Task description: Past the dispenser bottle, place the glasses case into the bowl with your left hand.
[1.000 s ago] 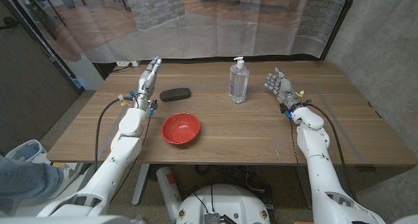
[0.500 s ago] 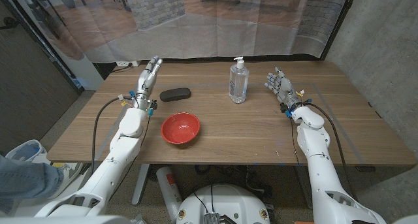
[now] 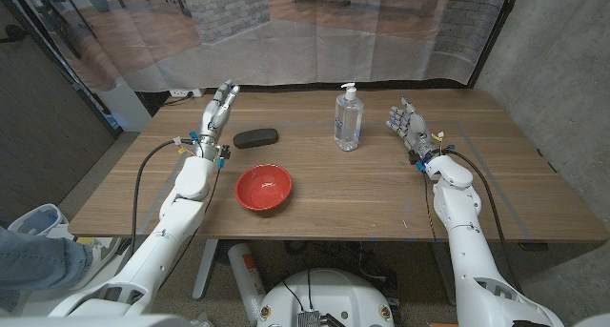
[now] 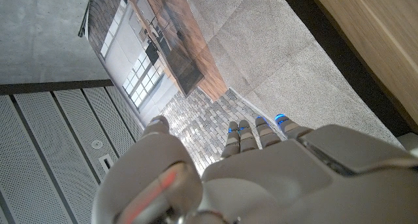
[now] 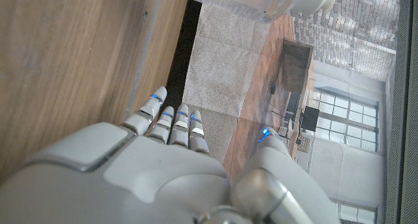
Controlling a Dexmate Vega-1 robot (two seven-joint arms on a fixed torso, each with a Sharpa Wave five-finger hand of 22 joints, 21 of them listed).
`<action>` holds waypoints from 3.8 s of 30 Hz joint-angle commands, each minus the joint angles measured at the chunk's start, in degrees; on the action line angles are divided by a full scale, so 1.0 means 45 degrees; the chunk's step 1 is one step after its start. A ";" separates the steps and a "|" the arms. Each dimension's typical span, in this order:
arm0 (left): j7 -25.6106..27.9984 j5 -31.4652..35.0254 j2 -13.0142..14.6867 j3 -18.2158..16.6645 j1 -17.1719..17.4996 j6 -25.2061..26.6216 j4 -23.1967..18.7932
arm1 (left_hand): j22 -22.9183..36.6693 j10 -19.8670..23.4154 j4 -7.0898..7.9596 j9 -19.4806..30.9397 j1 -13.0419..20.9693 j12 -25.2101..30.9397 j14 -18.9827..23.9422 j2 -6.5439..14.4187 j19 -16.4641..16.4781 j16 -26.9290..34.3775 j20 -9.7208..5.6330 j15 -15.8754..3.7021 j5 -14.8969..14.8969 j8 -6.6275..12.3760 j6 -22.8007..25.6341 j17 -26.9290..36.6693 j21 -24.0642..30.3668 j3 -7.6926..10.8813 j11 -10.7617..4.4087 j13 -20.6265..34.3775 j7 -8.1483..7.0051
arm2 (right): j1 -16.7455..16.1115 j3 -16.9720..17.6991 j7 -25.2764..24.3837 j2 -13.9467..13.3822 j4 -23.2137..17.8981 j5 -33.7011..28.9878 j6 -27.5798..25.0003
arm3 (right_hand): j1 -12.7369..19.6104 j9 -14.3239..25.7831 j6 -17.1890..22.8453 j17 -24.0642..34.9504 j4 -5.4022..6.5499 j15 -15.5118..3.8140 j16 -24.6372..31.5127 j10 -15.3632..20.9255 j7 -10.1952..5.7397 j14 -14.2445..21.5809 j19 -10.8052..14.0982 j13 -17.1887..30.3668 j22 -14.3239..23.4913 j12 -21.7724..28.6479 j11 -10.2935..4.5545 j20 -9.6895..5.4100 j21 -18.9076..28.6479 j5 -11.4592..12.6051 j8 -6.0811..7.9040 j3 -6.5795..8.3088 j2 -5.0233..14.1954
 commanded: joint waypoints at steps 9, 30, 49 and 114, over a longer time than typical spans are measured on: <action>0.0490 0.0540 0.0133 0.0251 -0.0045 0.0227 -0.0242 | 0.0041 0.0027 -0.0147 0.0025 0.0168 -0.0030 0.0089 0.0021 0.0032 -0.0048 -0.0421 -0.0003 0.0054 -0.0019 0.0101 0.0060 -0.0017 0.0022 -0.0021 0.0042 0.0036 | 0.0090 0.0093 0.0101 -0.0058 0.0183 0.0076 0.0196 | 0.0059 0.0048 0.0109 0.0051 -0.0046 -0.0022 0.0051 0.0101 -0.0030 0.0123 0.0130 0.0027 0.0060 0.0011 0.0023 -0.0225 -0.0067 -0.0018 0.0019 -0.0062 0.0091; 0.1070 0.1261 0.0264 0.0429 -0.0038 0.0268 -0.0335 | 0.0047 0.0087 -0.0200 0.0029 0.0280 -0.0059 0.0130 0.0058 0.0024 -0.0063 -0.0393 -0.0033 0.0083 -0.0054 0.0154 0.0065 -0.0033 0.0017 -0.0017 0.0046 0.0032 | 0.0144 0.0152 0.0122 -0.0036 0.0147 0.0115 0.0074 | 0.0101 0.0048 0.0100 0.0047 -0.0085 -0.0010 0.0051 0.0098 -0.0034 0.0156 0.0178 0.0027 0.0063 0.0007 0.0009 -0.0194 -0.0163 -0.0035 0.0015 -0.0080 0.0115; 0.2459 0.3168 0.0833 0.0834 -0.0114 0.1041 -0.0620 | 0.0044 0.0194 -0.0305 0.0032 0.0483 -0.0068 0.0244 0.0109 0.0051 -0.0053 -0.0347 -0.0025 0.0117 -0.0065 0.0253 0.0061 -0.0039 0.0047 -0.0079 0.0048 0.0028 | -0.0090 0.0132 0.0001 -0.0030 -0.0205 0.0039 -0.0050 | 0.0135 0.0049 0.0105 0.0047 -0.0115 -0.0001 0.0051 0.0090 -0.0021 0.0180 0.0225 0.0027 0.0066 0.0002 0.0000 -0.0179 -0.0245 -0.0050 0.0018 -0.0093 0.0146; 0.3818 0.5755 0.2417 0.2618 -0.0743 0.3311 -0.0920 | 0.0015 0.0417 -0.1177 0.0058 0.1831 -0.0155 0.0491 -0.0122 0.0424 -0.0113 0.0059 0.0326 0.0212 -0.0186 0.0266 0.0052 0.0001 0.0152 0.0259 0.0075 0.0101 | -0.0122 -0.0066 -0.0396 0.0172 -0.0340 0.0016 -0.0013 | 0.0219 0.0047 0.0218 0.0039 -0.0219 -0.0108 0.0085 0.0222 -0.0036 0.0409 0.0341 0.0026 0.0080 0.0039 0.0022 -0.0159 -0.0552 -0.0113 0.0050 -0.0175 0.0196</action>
